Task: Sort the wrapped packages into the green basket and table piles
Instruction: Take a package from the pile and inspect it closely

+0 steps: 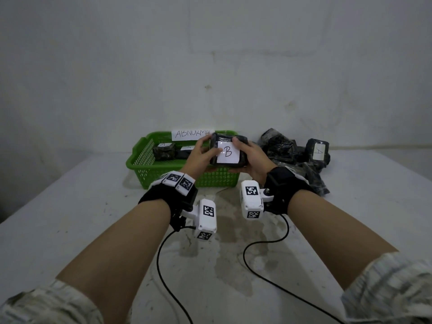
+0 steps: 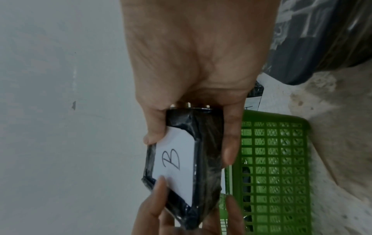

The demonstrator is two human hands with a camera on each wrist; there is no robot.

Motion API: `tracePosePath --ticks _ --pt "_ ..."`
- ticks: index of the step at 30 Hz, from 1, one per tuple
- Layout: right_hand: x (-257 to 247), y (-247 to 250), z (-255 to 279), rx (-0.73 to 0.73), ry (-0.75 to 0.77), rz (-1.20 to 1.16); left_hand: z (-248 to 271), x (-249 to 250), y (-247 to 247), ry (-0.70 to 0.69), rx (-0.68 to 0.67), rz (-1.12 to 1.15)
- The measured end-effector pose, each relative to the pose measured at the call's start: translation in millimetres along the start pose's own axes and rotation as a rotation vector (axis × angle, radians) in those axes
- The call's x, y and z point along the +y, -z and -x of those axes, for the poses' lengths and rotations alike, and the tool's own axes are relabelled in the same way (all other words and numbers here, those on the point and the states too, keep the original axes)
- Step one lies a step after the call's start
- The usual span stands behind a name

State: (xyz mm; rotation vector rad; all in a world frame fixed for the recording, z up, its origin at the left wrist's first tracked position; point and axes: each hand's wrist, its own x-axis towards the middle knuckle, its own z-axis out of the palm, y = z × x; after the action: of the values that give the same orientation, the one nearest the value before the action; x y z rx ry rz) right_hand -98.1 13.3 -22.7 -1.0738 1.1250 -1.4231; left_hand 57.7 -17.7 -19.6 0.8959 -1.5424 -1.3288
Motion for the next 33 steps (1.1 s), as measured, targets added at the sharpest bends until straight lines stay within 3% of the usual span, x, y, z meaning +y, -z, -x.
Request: tracePosePath --ticks 10,15,19,24,28,33 --pt "1.0 -1.9 -1.6 0.013 0.002 0.153 0.4 0.0 -1.4 -0.031 0.027 -0.018" --pt "-2.1 -2.4 -4.5 0.045 0.039 0.207 2.7 1.0 4.8 0.049 -0.015 0.005" --pt "-1.6 -1.1 -3.6 -0.069 0.021 0.216 0.9 4.9 11.2 -0.004 0.03 -0.043" --pt "-3.7 -5.9 -2.3 -0.035 0.043 0.19 5.7 7.6 10.5 -0.051 0.009 -0.034" --pt "-15.0 -5.4 -2.7 0.006 -0.08 -0.122 7.7 7.6 12.8 -0.134 -0.101 -0.053" --pt "-27.7 -1.2 9.8 -0.135 -0.252 -0.077 4.8 7.6 22.1 -0.153 -0.248 -0.13"
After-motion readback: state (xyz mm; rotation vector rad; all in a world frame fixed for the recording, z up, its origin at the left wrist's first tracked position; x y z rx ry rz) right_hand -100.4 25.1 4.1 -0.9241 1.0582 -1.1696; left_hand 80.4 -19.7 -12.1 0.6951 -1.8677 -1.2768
